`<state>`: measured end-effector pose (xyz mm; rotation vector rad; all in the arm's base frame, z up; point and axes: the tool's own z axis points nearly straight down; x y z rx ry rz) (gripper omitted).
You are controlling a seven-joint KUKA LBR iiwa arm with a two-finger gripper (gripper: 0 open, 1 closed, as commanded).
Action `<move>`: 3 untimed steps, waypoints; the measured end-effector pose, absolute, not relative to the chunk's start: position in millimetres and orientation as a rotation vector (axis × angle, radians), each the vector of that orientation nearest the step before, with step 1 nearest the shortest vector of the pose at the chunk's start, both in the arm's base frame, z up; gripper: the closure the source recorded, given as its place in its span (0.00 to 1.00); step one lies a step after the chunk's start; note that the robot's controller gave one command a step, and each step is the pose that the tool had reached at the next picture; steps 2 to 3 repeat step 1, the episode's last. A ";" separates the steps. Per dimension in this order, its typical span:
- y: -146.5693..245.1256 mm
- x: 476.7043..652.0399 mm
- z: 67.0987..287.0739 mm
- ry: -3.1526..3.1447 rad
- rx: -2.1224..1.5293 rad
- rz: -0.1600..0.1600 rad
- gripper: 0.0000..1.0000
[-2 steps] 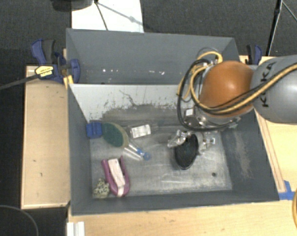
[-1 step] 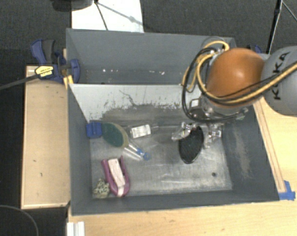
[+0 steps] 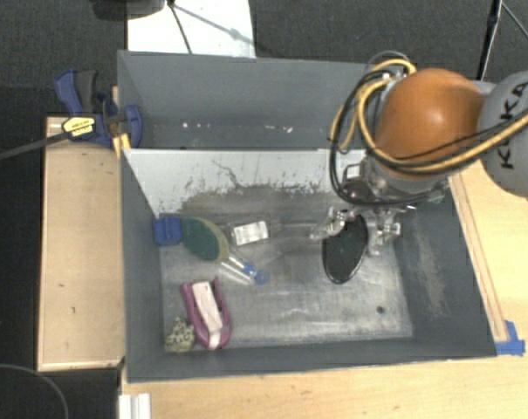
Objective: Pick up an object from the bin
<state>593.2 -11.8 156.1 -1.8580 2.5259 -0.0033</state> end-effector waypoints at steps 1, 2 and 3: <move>-11.4 594.7 197.6 2.536 -1.842 -0.005 1.00; -11.4 594.7 197.6 2.536 -1.842 -0.005 1.00; -11.4 594.7 197.6 2.536 -1.842 -0.005 1.00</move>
Offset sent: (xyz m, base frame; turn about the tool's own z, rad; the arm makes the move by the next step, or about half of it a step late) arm 0.0001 -0.0001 0.0388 0.0000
